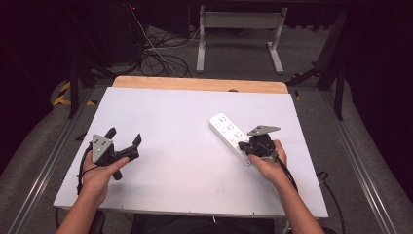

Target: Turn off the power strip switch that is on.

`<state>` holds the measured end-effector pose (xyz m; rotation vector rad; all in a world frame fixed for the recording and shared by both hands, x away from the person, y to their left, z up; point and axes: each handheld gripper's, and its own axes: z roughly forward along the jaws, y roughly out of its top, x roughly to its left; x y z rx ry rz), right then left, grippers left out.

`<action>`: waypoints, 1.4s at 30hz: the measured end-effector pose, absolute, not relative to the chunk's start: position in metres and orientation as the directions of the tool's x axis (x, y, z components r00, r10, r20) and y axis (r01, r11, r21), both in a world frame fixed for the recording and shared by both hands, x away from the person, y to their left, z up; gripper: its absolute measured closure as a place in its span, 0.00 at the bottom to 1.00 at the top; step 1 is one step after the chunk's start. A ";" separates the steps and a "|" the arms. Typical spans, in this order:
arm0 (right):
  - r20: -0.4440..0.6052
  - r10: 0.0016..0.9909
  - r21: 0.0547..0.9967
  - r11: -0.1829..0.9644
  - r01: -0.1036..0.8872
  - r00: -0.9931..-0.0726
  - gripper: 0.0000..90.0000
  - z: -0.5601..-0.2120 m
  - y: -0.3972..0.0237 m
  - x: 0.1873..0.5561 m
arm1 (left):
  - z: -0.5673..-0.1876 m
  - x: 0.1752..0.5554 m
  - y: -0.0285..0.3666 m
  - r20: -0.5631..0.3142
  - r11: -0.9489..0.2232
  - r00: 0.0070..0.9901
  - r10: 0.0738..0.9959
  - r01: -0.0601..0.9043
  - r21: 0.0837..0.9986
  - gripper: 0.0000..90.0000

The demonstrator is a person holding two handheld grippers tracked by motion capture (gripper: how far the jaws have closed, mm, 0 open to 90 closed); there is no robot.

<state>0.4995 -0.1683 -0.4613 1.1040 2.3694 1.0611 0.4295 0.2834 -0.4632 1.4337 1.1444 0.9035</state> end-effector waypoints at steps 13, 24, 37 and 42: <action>0.035 0.761 0.741 0.415 0.528 -0.648 1.00 -0.461 -0.169 0.500 | -0.463 0.430 0.284 -0.045 -0.003 0.261 0.964 0.181 0.983 0.08; 0.013 0.762 0.740 0.428 0.519 -0.647 1.00 -0.461 -0.167 0.499 | -0.463 0.431 0.283 -0.045 -0.004 0.261 0.964 0.185 0.983 0.08; 0.020 0.764 0.739 0.423 0.524 -0.645 1.00 -0.461 -0.167 0.499 | -0.463 0.431 0.283 -0.045 -0.005 0.262 0.964 0.185 0.983 0.08; 0.016 0.765 0.742 0.422 0.520 -0.644 1.00 -0.461 -0.167 0.499 | -0.463 0.431 0.283 -0.045 -0.004 0.265 0.963 0.182 0.983 0.08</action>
